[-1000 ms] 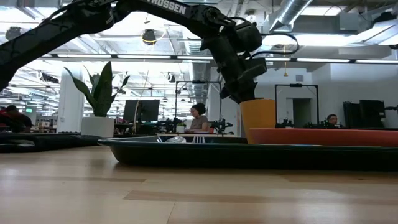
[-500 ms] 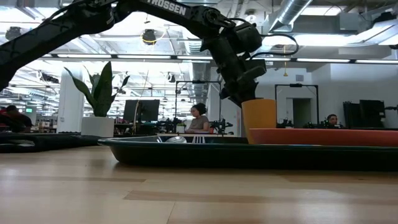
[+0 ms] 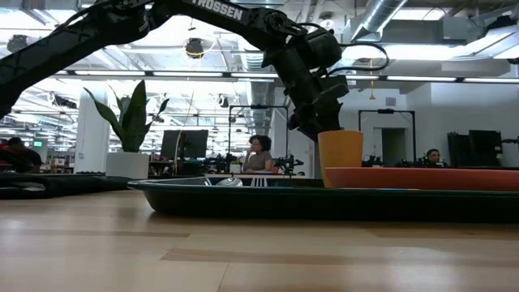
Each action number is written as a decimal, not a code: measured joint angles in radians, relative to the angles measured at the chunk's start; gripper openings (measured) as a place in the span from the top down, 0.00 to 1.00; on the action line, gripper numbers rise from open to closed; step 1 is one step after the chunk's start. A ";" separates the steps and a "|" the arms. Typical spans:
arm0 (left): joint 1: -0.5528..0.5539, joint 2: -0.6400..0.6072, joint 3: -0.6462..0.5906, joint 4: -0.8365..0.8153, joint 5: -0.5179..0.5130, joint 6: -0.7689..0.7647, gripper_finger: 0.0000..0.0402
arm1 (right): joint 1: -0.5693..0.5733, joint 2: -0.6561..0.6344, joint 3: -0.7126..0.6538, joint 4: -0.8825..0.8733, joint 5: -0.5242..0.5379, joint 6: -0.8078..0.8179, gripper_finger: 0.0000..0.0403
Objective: Pick and place plate/cup/fork/spoon on tray
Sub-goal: Return to Home Position
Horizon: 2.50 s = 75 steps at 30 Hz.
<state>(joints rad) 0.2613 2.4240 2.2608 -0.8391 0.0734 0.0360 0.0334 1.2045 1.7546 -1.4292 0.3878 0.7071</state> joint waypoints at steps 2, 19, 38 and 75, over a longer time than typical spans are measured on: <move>0.005 0.000 0.011 -0.008 0.006 -0.001 0.46 | 0.000 0.000 0.000 0.000 0.000 0.000 0.55; 0.049 -0.226 0.087 -0.150 0.078 -0.029 0.37 | 0.026 0.000 -0.001 0.082 -0.064 -0.269 0.55; 0.097 -1.113 -0.620 0.342 0.117 0.140 0.37 | -0.189 -0.747 -0.778 0.951 -0.161 -0.510 0.55; -0.095 -2.291 -2.173 0.965 -0.178 -0.485 0.37 | -0.234 -1.197 -1.746 1.606 -0.312 -0.196 0.55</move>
<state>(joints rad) 0.1661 0.1325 0.0880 0.1257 -0.1042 -0.4494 -0.2010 0.0070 0.0086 0.1770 0.0761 0.5107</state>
